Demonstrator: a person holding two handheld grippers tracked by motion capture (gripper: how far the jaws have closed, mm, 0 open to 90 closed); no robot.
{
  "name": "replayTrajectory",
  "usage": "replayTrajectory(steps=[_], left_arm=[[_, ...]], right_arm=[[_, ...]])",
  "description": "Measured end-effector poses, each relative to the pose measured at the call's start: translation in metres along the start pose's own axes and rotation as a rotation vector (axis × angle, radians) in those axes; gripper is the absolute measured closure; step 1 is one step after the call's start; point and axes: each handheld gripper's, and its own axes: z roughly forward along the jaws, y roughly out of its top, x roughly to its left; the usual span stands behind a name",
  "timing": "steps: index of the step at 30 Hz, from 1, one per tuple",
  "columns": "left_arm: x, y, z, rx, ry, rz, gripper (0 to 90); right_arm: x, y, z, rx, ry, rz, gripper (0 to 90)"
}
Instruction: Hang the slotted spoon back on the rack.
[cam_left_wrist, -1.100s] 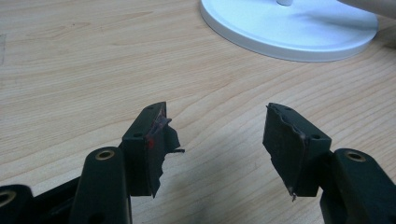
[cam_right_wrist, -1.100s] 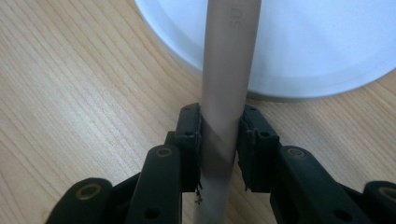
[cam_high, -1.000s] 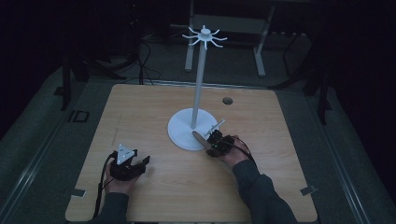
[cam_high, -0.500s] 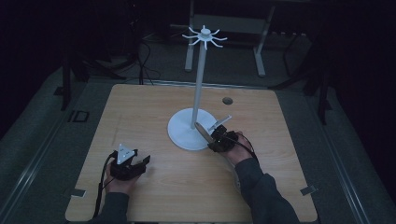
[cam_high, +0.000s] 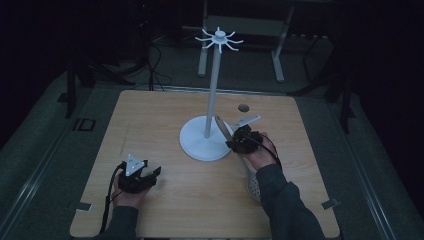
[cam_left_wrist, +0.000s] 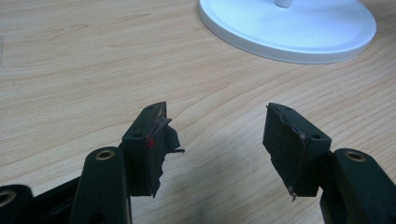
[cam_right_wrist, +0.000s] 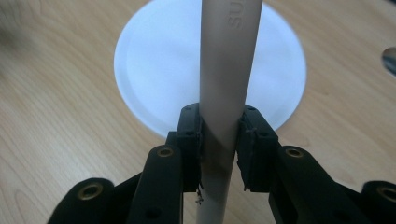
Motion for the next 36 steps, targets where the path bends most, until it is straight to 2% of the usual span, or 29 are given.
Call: replayTrajectory(steps=[17, 36], left_arm=[[0.000, 0.001, 0.000, -0.002, 0.001, 0.000, 40.6], [0.000, 0.001, 0.000, -0.003, -0.002, -0.003, 40.6]], right_arm=[[-0.006, 0.014, -0.024, -0.139, -0.036, -0.020, 72.5], [-0.007, 0.026, -0.042, -0.240, -0.038, -0.025, 72.6]])
